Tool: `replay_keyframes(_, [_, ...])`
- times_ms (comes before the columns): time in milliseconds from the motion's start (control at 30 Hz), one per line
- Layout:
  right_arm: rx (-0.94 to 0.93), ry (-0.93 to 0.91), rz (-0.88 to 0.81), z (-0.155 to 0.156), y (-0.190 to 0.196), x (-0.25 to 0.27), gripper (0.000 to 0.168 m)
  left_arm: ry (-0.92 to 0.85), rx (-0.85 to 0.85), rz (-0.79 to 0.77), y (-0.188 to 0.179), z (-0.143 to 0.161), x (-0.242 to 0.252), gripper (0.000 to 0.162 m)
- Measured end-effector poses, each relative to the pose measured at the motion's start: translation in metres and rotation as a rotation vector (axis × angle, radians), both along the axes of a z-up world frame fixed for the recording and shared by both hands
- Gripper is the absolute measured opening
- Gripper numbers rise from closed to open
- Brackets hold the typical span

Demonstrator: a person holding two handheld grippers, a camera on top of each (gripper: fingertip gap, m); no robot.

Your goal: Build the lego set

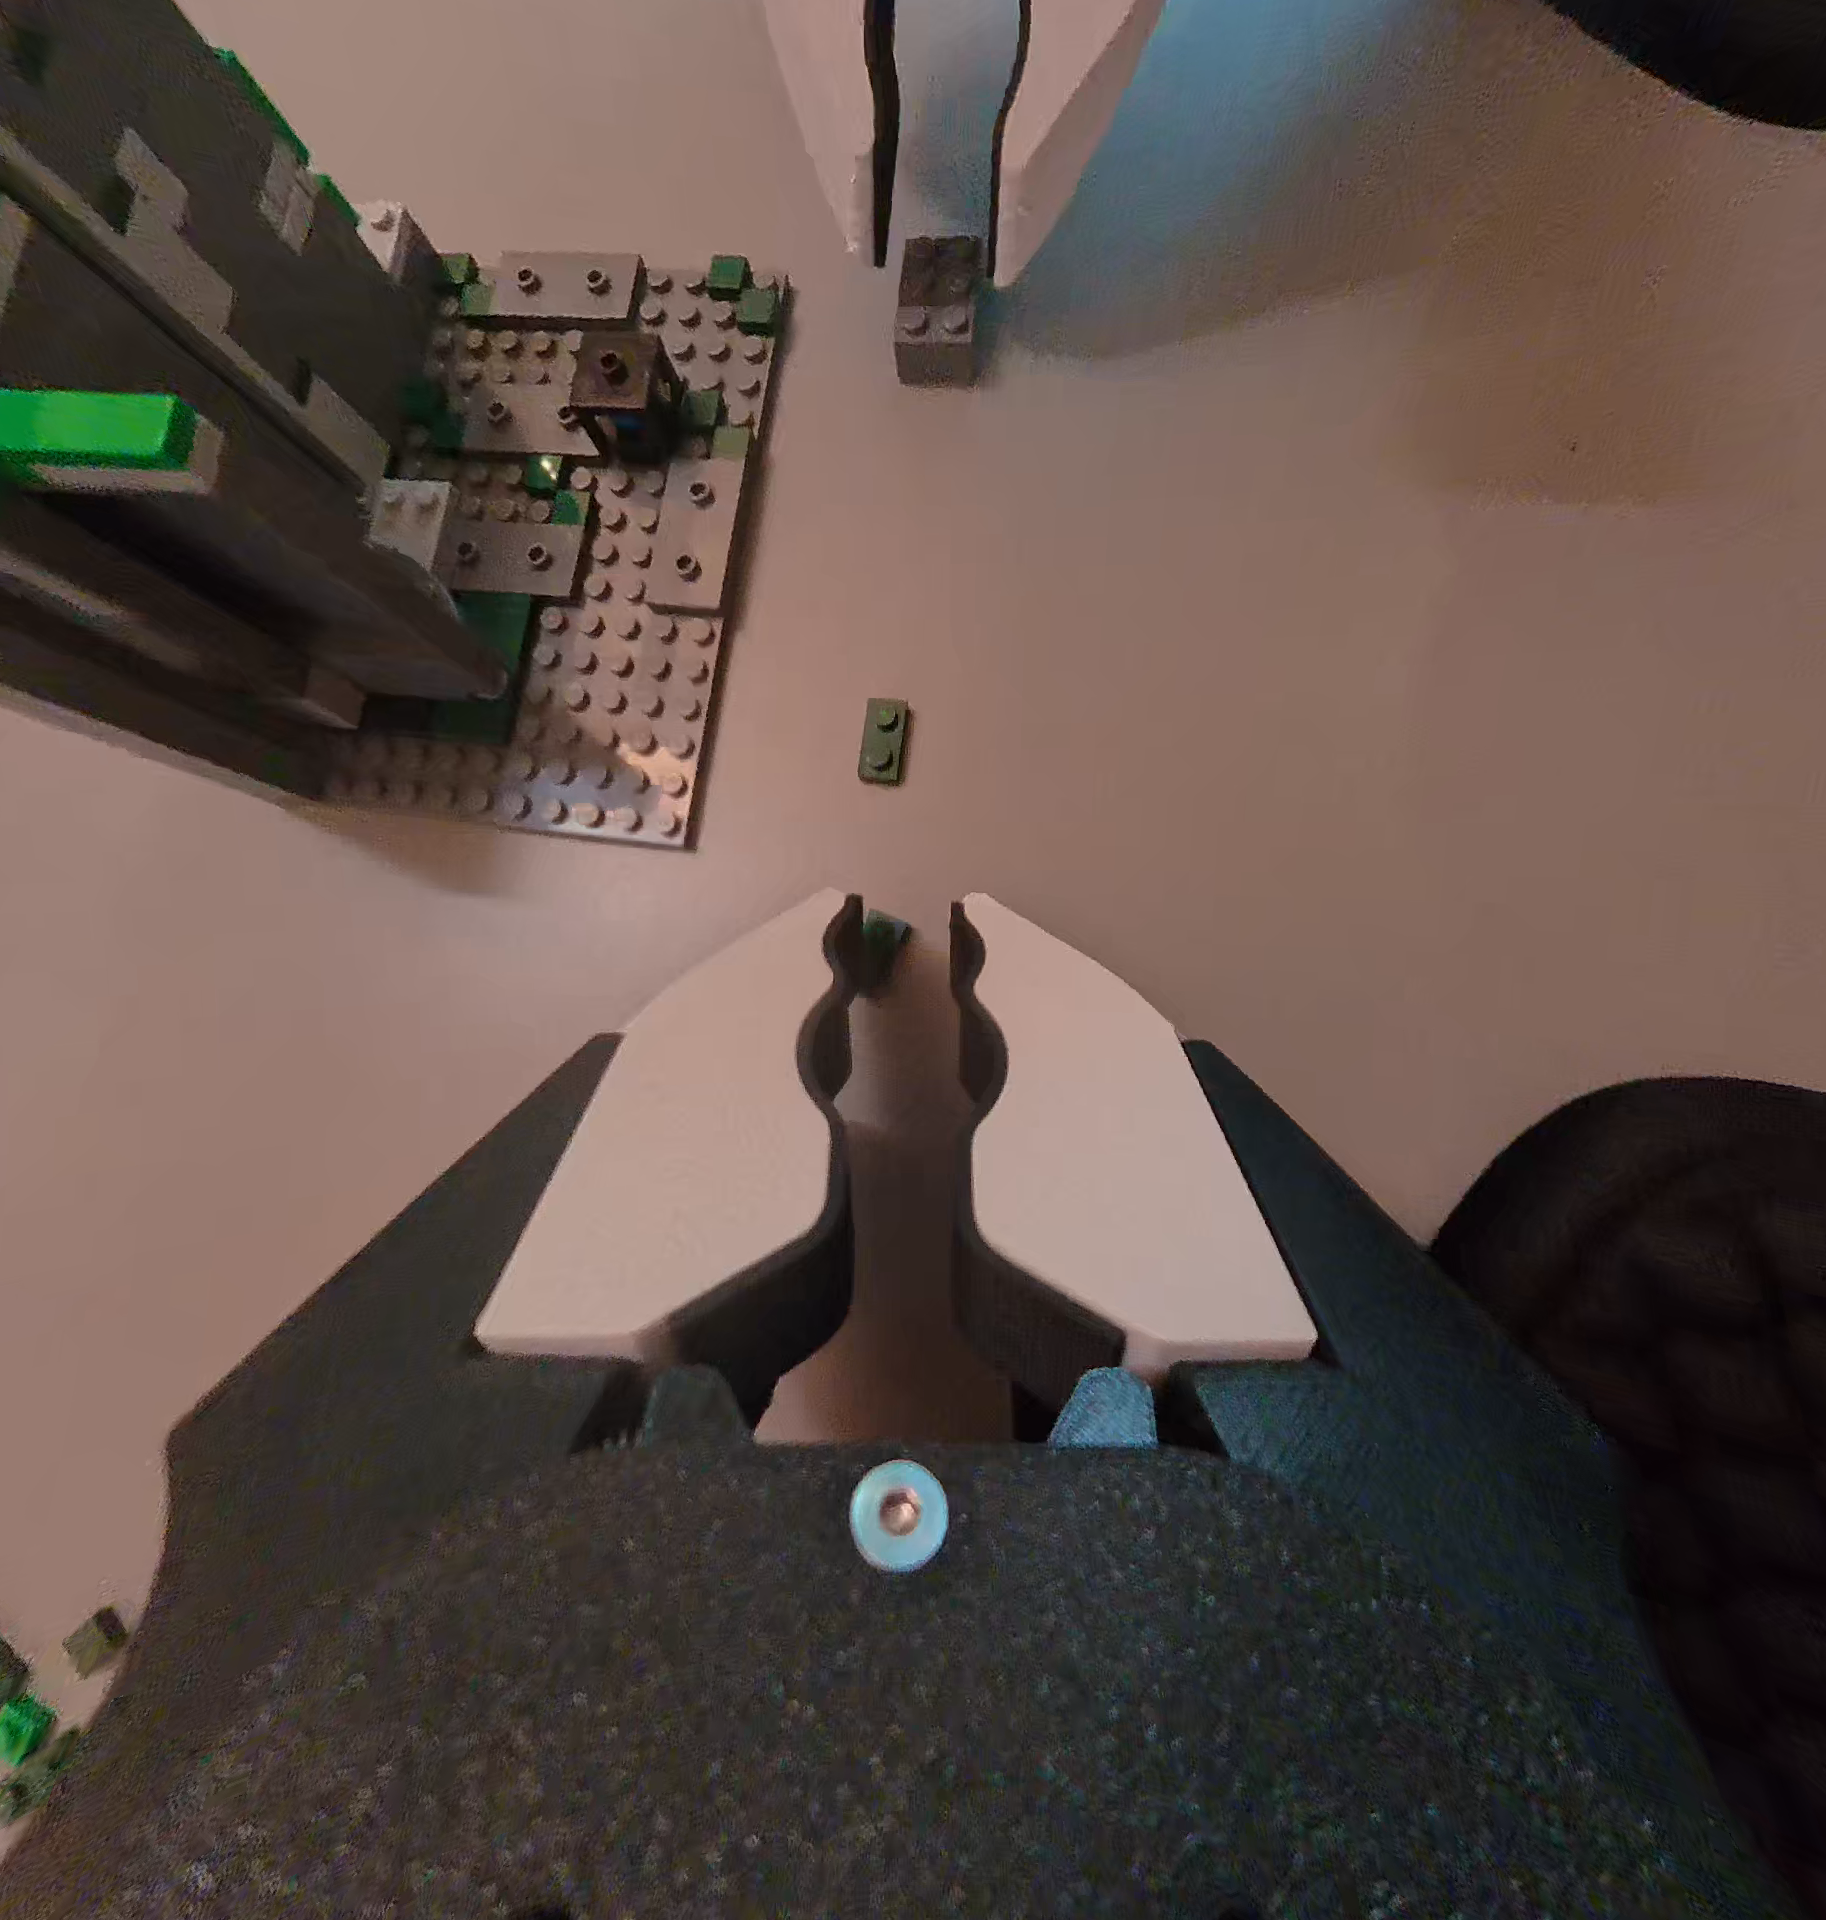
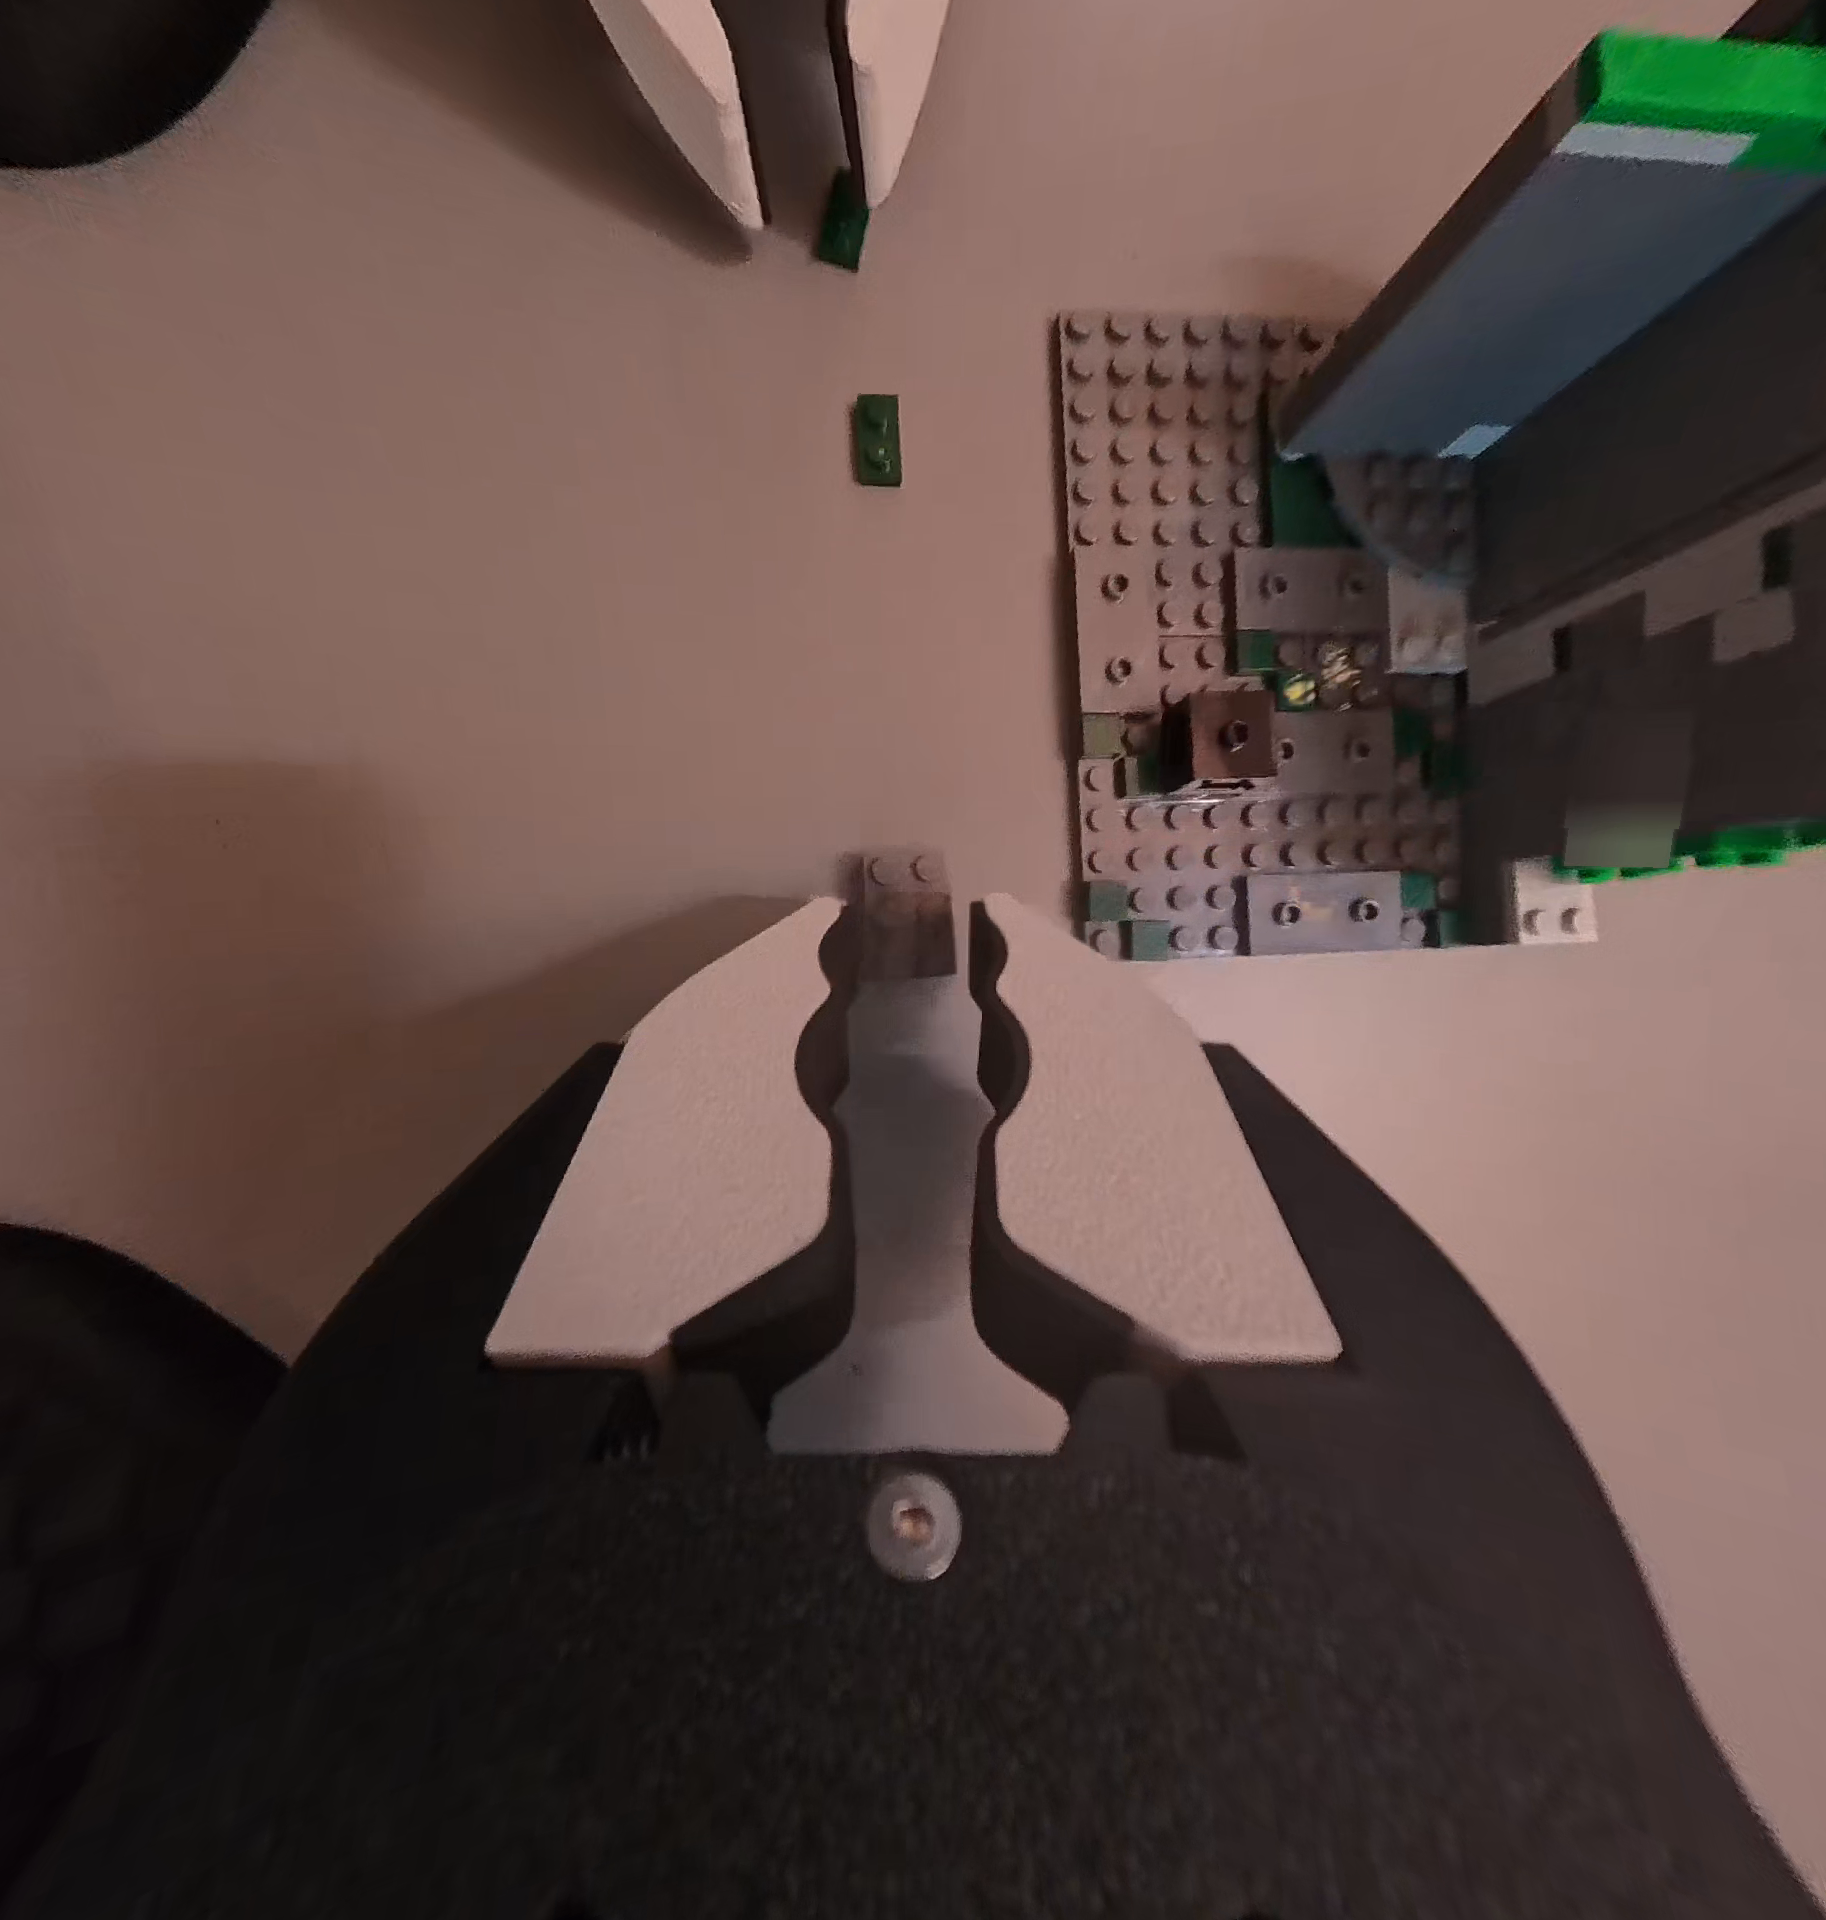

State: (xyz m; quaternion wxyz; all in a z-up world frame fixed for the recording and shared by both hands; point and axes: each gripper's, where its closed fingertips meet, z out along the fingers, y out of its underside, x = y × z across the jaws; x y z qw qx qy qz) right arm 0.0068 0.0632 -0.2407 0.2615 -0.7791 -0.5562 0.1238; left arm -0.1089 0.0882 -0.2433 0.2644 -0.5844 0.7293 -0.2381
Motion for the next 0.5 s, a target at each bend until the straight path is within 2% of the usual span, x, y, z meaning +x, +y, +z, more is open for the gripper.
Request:
replay_keyframes(333, [0.012, 0.007, 0.019, -0.006, 0.003, -0.017, 0.016, -0.005, 0.022, -0.013, -0.001, 0.008, 0.027, 0.014])
replay_keyframes(500, [0.027, 0.043, 0.003, -0.003, 0.004, -0.022, 0.017, 0.037, 0.015, -0.02, -0.003, 0.0, 0.034, 0.015])
